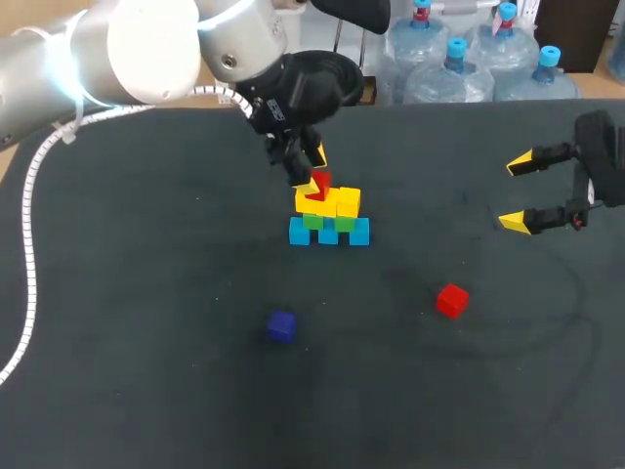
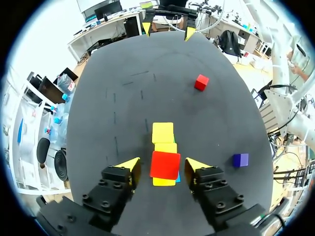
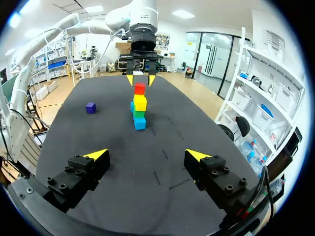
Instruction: Place the blue cubes, place green cubes on the blue cubes, place the yellow cubes on the green cubes, then place the red cubes on the yellow cubes, and place purple cube on the red cubes.
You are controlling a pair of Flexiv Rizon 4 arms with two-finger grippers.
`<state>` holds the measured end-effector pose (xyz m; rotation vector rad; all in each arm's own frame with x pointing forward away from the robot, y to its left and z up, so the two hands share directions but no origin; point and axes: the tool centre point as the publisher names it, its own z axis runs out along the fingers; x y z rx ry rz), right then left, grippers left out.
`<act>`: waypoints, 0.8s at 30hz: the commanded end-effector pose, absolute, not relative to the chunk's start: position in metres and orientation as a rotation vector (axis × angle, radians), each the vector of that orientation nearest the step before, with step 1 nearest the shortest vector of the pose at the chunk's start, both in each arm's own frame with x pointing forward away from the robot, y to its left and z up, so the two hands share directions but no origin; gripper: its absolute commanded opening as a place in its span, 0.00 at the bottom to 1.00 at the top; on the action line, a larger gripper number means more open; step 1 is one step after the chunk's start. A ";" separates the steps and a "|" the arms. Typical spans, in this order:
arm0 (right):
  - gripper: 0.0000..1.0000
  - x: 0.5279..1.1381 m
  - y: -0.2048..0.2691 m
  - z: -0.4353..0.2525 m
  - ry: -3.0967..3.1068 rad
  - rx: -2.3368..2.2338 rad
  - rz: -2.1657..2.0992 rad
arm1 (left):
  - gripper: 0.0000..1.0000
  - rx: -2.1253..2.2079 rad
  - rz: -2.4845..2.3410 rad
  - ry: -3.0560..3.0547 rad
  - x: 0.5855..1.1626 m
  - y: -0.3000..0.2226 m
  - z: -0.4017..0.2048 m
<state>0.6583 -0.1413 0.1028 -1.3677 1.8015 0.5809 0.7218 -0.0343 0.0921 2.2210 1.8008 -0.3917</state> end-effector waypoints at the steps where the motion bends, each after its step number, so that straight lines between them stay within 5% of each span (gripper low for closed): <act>1: 1.00 0.659 -0.141 0.102 1.799 -1.367 0.581 | 0.49 2.229 -0.394 1.801 0.726 -0.036 0.092; 24: 1.00 0.659 -0.141 0.102 1.799 -1.367 0.581 | 0.45 2.232 -0.390 1.803 0.729 -0.037 0.091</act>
